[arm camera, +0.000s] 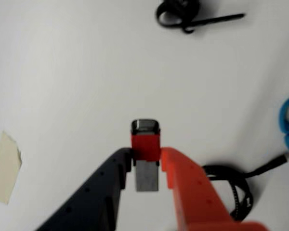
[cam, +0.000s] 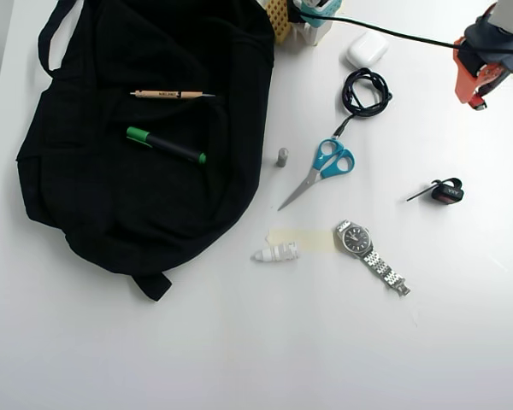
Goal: Put the usb stick into the black bag
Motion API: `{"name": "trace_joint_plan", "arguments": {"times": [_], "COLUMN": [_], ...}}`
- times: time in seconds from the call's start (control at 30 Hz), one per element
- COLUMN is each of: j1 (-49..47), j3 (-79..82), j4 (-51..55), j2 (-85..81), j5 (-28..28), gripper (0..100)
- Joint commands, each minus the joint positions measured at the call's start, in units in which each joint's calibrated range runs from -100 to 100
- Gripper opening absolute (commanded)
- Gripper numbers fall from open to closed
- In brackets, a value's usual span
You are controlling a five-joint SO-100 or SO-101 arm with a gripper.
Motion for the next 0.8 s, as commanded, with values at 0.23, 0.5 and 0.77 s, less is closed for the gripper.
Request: {"name": "trace_joint_plan", "arguments": {"times": [0.23,0.5,0.77], "j1": [10.05,15.88,23.51], "j3": [-2.76,-2.76,-2.76], "j4": [0.76,0.76,0.76], "j2": [-3.66,-3.66,-4.24], "j5": [0.3,0.35,0.35], "gripper": [2,2,2]}}
